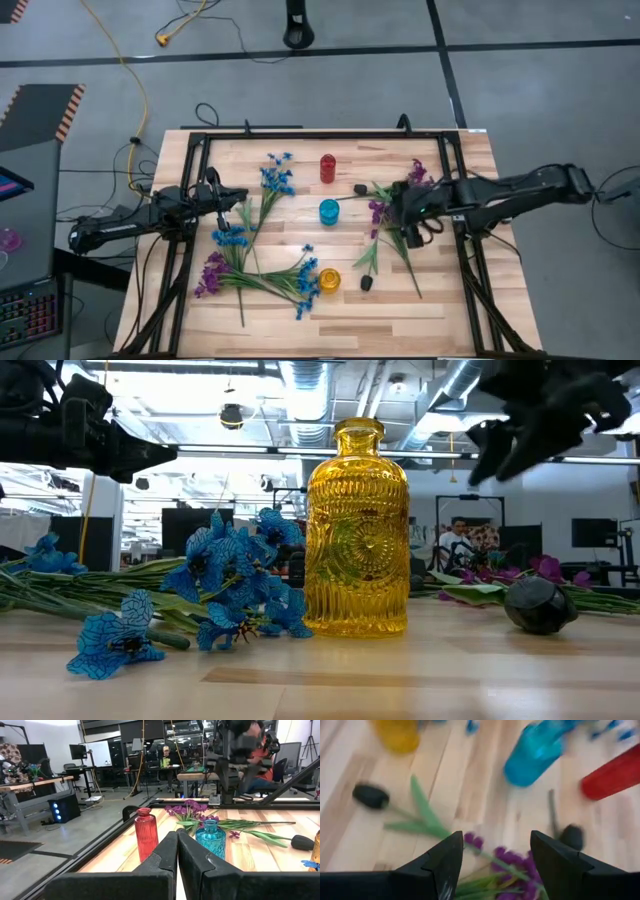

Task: Sort flowers into vase by color
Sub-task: Put the bottom right black flower into the red crystal vase

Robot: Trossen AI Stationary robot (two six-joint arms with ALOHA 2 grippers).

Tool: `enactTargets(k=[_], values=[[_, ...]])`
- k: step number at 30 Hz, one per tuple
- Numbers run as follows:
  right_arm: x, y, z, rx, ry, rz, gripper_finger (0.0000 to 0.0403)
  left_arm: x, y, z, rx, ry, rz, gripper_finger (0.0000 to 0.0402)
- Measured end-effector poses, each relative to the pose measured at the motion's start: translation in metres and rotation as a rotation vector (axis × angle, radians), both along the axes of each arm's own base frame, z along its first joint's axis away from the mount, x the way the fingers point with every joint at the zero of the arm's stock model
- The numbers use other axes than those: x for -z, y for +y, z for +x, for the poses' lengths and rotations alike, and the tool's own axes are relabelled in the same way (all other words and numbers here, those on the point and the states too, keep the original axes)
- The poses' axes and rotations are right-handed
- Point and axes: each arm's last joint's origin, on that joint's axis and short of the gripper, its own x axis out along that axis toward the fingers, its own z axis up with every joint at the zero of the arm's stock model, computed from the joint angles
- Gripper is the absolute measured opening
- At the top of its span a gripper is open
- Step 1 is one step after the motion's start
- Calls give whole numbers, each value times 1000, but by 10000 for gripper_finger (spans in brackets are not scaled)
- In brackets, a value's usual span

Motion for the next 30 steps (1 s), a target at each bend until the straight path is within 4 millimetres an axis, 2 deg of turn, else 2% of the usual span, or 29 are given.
enactTargets(k=[7, 16, 22, 30], values=[[34, 16, 20, -172, 182, -112, 260, 0, 0, 0, 0, 0, 0, 0], [73, 21, 40, -261, 334, -183, 260, 0, 0, 0, 0, 0, 0, 0], [87, 22, 49, -298, 351, -250, 254, 0, 0, 0, 0, 0, 0, 0], [90, 20, 50, -286, 370, -292, 215, 0, 0, 0, 0, 0, 0, 0]])
